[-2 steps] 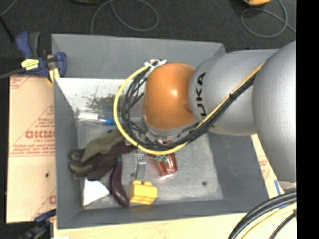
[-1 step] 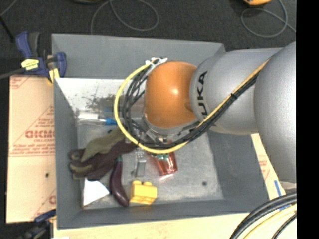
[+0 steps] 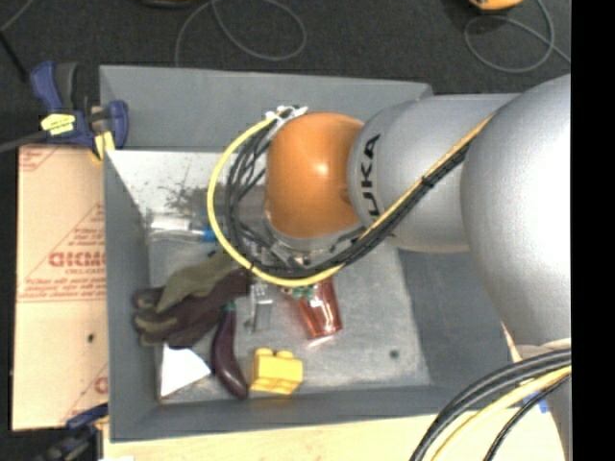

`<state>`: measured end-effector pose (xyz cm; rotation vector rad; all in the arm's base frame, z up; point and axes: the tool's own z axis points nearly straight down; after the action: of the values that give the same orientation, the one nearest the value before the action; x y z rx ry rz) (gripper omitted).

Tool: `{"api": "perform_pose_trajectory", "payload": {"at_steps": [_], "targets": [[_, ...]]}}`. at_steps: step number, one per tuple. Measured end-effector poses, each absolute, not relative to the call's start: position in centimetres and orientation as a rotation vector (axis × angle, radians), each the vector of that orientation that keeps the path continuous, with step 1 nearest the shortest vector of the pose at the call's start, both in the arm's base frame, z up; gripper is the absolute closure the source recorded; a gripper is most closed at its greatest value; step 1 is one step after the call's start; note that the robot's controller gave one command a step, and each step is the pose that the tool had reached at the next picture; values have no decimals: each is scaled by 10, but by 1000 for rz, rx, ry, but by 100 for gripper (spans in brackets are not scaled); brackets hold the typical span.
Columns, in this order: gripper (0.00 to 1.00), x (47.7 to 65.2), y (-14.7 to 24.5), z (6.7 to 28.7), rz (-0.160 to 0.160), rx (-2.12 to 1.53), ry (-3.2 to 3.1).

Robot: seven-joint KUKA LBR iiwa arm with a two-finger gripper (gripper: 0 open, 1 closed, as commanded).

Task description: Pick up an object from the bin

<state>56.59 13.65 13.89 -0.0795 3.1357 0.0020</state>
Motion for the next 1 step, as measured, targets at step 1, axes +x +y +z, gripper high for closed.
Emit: {"api": "perform_pose_trajectory", "payload": {"at_steps": [1], "targets": [[0,583,132,101,3,-108,3133]]}}
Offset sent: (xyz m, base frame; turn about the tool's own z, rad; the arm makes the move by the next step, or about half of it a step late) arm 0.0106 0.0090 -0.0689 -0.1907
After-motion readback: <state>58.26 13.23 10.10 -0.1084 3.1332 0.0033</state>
